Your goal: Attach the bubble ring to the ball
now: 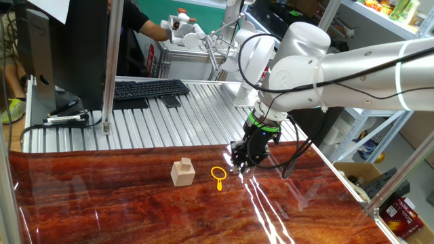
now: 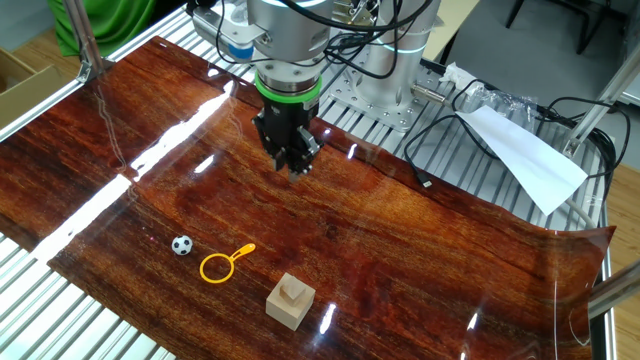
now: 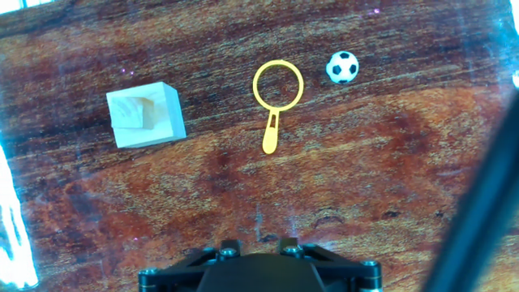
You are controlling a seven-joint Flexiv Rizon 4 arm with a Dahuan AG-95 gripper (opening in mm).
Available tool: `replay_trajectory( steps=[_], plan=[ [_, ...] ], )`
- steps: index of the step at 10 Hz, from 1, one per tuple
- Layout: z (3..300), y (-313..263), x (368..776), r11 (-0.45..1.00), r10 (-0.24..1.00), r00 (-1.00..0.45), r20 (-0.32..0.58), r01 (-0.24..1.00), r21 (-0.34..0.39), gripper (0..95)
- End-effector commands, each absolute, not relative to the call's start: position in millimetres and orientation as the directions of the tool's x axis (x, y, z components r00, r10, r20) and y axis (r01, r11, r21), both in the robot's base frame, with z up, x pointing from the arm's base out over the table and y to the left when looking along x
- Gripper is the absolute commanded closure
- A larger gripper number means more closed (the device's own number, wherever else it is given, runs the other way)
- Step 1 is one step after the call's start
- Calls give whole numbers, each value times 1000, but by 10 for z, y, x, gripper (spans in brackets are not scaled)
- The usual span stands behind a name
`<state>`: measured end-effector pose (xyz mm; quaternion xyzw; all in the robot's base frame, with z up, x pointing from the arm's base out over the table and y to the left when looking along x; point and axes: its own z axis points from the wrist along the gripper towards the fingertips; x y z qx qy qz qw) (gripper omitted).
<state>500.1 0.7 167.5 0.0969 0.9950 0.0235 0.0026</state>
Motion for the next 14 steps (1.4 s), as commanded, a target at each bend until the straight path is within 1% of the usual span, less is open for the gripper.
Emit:
replay_trajectory(
  steps=[1, 10, 14],
  plan=[
    [1667, 11, 5004, 980, 192, -981, 0, 192, 49, 950],
    [1648, 12, 5007, 988, 146, -989, -5, 146, 47, 950],
    [1530, 42, 5044, 988, 149, -989, -9, 148, 45, 950]
  ],
)
